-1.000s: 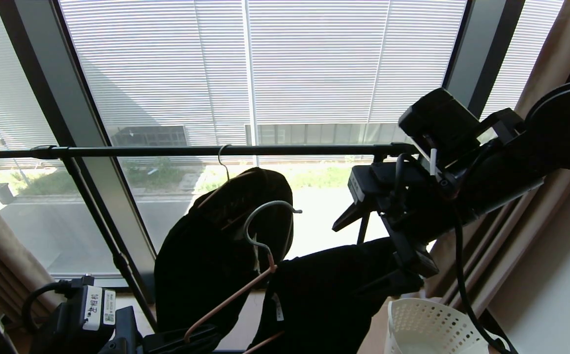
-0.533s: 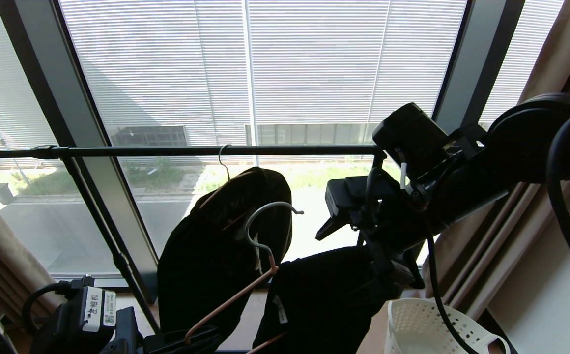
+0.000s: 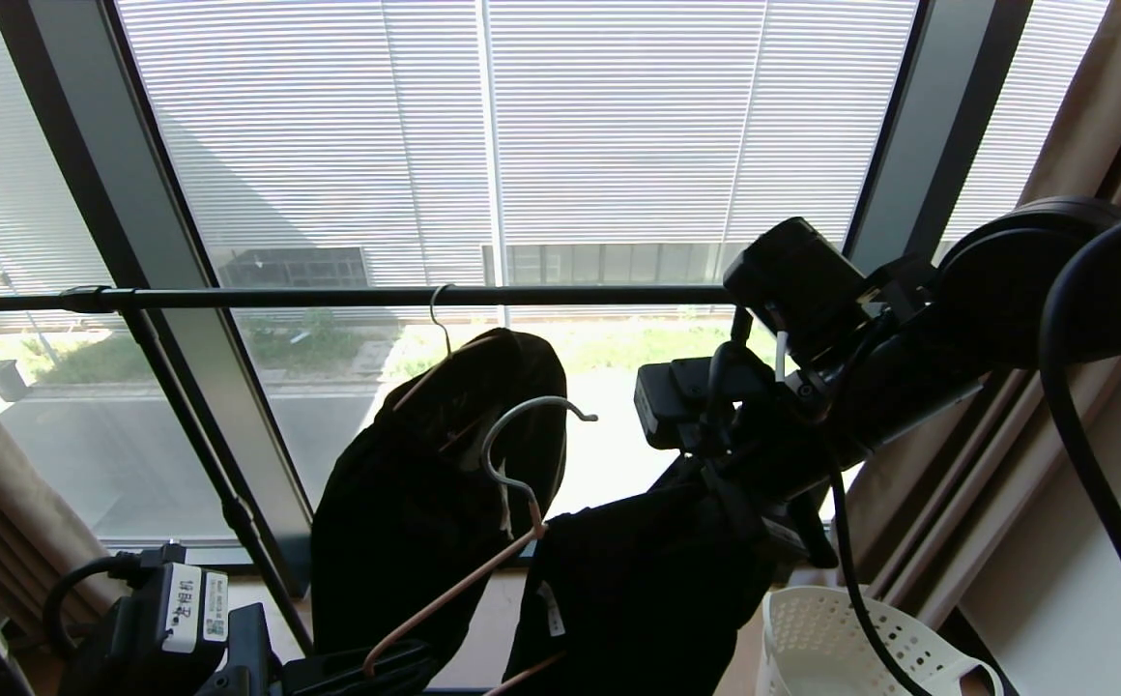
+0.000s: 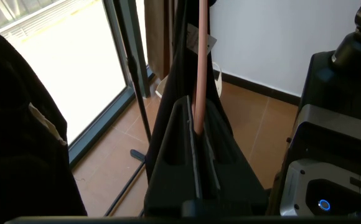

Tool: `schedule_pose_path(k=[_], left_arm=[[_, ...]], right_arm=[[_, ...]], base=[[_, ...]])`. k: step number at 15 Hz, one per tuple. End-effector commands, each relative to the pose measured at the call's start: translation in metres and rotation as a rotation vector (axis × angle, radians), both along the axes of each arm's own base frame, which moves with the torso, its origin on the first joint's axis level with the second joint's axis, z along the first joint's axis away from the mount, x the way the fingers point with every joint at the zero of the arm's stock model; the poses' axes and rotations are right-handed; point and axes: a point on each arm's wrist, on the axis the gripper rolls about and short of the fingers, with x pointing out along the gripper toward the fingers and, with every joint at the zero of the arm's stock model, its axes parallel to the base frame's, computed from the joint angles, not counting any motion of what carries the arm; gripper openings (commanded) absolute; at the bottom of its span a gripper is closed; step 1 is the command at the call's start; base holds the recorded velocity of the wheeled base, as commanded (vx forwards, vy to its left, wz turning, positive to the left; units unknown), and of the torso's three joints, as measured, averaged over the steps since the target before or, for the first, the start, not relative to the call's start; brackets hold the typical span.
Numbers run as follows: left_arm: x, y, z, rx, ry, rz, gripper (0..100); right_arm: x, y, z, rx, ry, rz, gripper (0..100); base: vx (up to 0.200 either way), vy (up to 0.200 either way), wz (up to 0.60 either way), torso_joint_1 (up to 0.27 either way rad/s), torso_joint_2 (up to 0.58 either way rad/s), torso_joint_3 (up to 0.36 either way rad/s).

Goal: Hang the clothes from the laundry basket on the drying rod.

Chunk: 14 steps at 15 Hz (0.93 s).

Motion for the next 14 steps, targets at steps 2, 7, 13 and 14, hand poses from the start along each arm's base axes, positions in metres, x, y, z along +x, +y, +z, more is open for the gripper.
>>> schedule_pose_path(k=[2, 7, 13, 14], left_arm=[[0.0000, 0.0000, 0.0000, 0.000, -0.001, 0.000, 0], [0.0000, 0.0000, 0.0000, 0.000, -0.001, 0.000, 0], [0.0001, -0.0001, -0.0003, 0.001, 0.003, 0.000, 0], [0.0003, -0.0002, -0.0004, 0.001, 0.003, 0.000, 0]], right_arm=[[-0.0001, 0.0000, 0.0003, 0.001, -0.001, 0.001, 0], [-0.0013, -0.0009, 0.0020, 0.004, -0.005, 0.001, 0], [-0.0013, -0.0009, 0.0013, 0.002, -0.004, 0.000, 0], [-0.0018, -0.0013, 0.0014, 0.001, -0.003, 0.000, 0]], base=[[0.000, 0.000, 0.00, 0.000, 0.00, 0.000], [0.000, 0.000, 0.00, 0.000, 0.00, 0.000], [0.000, 0.000, 0.00, 0.000, 0.00, 0.000], [0.000, 0.000, 0.00, 0.000, 0.00, 0.000]])
